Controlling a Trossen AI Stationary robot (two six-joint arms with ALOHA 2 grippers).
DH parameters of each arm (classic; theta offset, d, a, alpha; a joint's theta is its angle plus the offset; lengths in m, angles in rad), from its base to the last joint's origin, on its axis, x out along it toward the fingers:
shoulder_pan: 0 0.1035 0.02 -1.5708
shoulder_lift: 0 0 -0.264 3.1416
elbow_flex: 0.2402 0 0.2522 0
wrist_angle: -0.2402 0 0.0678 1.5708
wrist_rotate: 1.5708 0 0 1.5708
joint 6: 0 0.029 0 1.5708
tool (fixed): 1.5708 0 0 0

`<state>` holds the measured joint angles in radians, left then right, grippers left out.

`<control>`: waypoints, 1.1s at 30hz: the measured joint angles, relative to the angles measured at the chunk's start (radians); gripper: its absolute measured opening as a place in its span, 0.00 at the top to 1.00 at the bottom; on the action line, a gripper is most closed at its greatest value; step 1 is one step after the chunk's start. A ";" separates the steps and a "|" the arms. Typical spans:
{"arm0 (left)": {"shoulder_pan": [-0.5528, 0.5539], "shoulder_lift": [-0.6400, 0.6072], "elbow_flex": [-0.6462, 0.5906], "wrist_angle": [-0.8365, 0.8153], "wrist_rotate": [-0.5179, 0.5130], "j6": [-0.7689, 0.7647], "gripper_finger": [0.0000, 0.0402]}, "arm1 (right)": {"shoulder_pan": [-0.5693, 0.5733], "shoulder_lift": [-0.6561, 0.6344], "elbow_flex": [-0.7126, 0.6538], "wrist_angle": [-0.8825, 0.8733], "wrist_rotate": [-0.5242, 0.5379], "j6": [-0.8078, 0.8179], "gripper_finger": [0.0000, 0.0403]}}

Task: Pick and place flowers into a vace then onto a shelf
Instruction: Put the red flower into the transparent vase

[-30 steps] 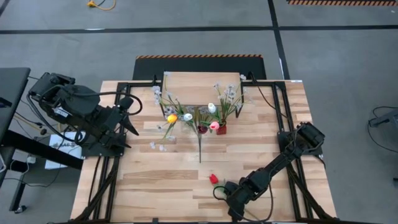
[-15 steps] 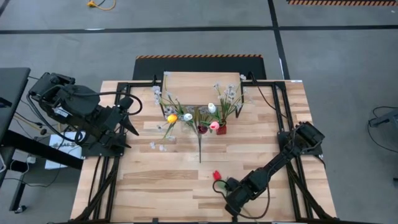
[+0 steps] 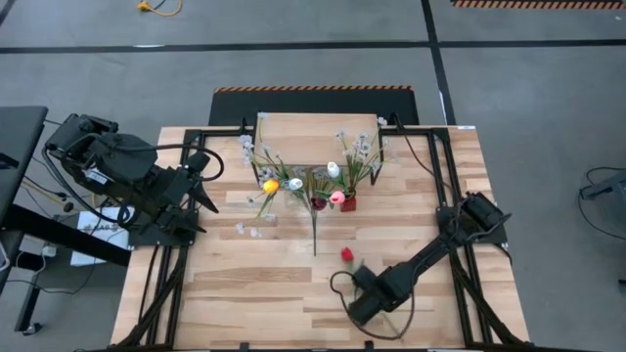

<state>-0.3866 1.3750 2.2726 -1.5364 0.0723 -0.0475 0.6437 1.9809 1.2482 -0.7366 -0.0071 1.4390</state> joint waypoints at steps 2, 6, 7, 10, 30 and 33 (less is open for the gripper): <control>0.000 0.000 0.000 0.000 0.000 0.000 0.52 | 0.000 0.008 0.053 -0.101 0.029 -0.019 1.00; 0.000 0.000 0.000 0.000 0.007 0.000 0.52 | 0.003 0.006 0.162 -0.217 0.018 -0.085 1.00; 0.000 0.000 0.000 0.000 0.011 0.000 0.52 | 0.005 0.004 0.187 -0.236 0.012 -0.101 1.00; 0.000 0.000 0.000 0.000 0.021 0.000 0.52 | 0.011 0.006 0.266 -0.300 0.001 -0.144 1.00; 0.000 0.000 0.000 0.000 0.030 -0.017 0.52 | 0.057 0.001 0.816 -0.510 0.058 -0.680 1.00; 0.000 0.000 0.000 0.001 0.030 -0.019 0.52 | 0.048 0.001 0.881 -0.530 0.155 -0.718 1.00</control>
<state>-0.3866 1.3750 2.2726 -1.5350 0.1020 -0.0662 0.6914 1.9823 2.1289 -1.2669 0.1476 0.7209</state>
